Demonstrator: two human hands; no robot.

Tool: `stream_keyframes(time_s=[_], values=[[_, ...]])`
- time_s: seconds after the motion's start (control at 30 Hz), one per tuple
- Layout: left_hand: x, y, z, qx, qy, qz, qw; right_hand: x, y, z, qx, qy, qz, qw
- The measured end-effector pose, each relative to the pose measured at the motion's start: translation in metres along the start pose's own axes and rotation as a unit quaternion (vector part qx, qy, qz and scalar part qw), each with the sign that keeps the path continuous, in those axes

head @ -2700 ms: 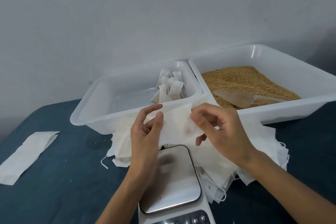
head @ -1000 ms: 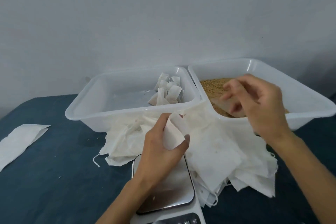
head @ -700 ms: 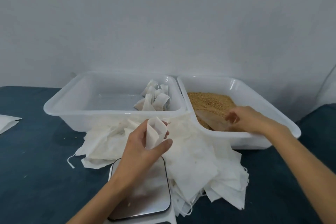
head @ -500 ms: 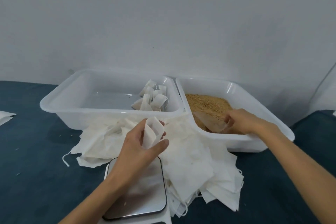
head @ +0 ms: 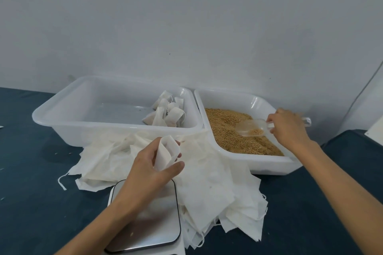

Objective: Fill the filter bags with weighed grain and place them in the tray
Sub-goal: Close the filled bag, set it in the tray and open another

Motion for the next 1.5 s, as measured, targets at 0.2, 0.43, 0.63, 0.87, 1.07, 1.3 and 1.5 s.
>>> stream_keyframes(time_s=[0.2, 0.43, 0.63, 0.87, 1.07, 1.3, 1.5], values=[[0.001, 0.000, 0.002, 0.000, -0.004, -0.003, 1.000, -0.036, -0.004, 0.006, -0.050, -0.093, -0.073, 0.992], [0.001, 0.000, -0.001, 0.008, 0.008, -0.004, 1.000, -0.026, -0.005, 0.029, -0.089, -0.294, -0.015, 0.951], [0.001, 0.000, 0.000, 0.001, 0.005, 0.000, 1.000, -0.006, -0.003, 0.031, -0.102, -0.368, 0.006, 0.924], [0.001, 0.000, 0.001, 0.000, 0.014, -0.001, 1.000, -0.004, 0.009, 0.030, -0.118, -0.418, -0.028, 0.901], [-0.002, -0.001, 0.003, -0.006, 0.019, -0.007, 1.000, -0.026, 0.031, -0.002, -0.090, -0.477, -0.111, 0.867], [0.005, 0.004, 0.006, -0.022, 0.021, -0.007, 0.999, -0.074, 0.085, -0.061, -0.121, -0.557, -0.268, 0.776], [0.015, 0.019, 0.008, -0.047, 0.029, 0.007, 0.998, -0.099, 0.128, -0.109, -0.062, -0.440, -0.358, 0.821]])
Point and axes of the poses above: each hand's wrist, its own y-axis away from the middle knuckle, its own z-axis out of the palm, x = y × z, the point moved 4 cm from there along -y, towards the middle knuckle, and after that the axes turned 12 degrees about -x, right-handed, at the moved point
